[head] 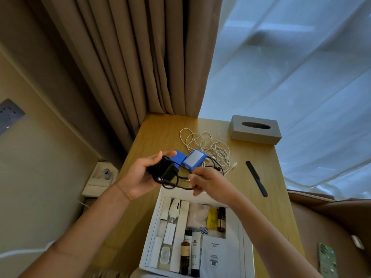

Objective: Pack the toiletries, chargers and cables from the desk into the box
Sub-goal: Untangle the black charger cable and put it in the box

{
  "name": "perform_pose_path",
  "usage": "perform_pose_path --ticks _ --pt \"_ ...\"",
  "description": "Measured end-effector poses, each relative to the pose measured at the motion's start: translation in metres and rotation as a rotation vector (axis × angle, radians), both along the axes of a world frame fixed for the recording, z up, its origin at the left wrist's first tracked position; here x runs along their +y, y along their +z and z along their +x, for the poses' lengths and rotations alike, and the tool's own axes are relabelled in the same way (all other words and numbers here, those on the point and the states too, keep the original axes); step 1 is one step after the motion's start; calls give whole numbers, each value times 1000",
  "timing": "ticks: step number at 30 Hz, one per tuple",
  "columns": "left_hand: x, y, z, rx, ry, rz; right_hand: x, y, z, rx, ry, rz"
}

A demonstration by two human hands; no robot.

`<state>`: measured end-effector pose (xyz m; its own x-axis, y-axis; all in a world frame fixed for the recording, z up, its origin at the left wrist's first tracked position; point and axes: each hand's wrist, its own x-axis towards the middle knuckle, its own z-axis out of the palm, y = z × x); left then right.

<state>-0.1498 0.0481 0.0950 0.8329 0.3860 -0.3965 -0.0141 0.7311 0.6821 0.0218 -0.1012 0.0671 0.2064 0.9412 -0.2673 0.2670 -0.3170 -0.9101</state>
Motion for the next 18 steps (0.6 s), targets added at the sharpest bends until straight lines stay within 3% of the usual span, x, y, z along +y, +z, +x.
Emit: perform_pose_path --ticks 2,6,8,10,12,14,16,18 --pt "3 -4 -5 64 -153 147 -1 0 7 108 -153 0" --pt "4 -7 -6 136 -325 286 0 -5 -3 913 -400 -31" --pt "3 -8 -5 158 -382 357 2 -11 -7 1055 -475 -90" --pt "2 -10 -6 156 -385 379 4 -16 -10 919 -503 -72" --pt "1 -11 -6 107 -314 337 2 -22 -14 501 -472 12" --pt "0 -12 -2 18 -139 177 -3 -25 -22 87 -365 62" --pt "-3 -15 6 -20 87 39 -8 -28 -34 -94 -237 52" --pt "-4 -21 13 51 279 58 -10 -28 -46 -171 -119 6"
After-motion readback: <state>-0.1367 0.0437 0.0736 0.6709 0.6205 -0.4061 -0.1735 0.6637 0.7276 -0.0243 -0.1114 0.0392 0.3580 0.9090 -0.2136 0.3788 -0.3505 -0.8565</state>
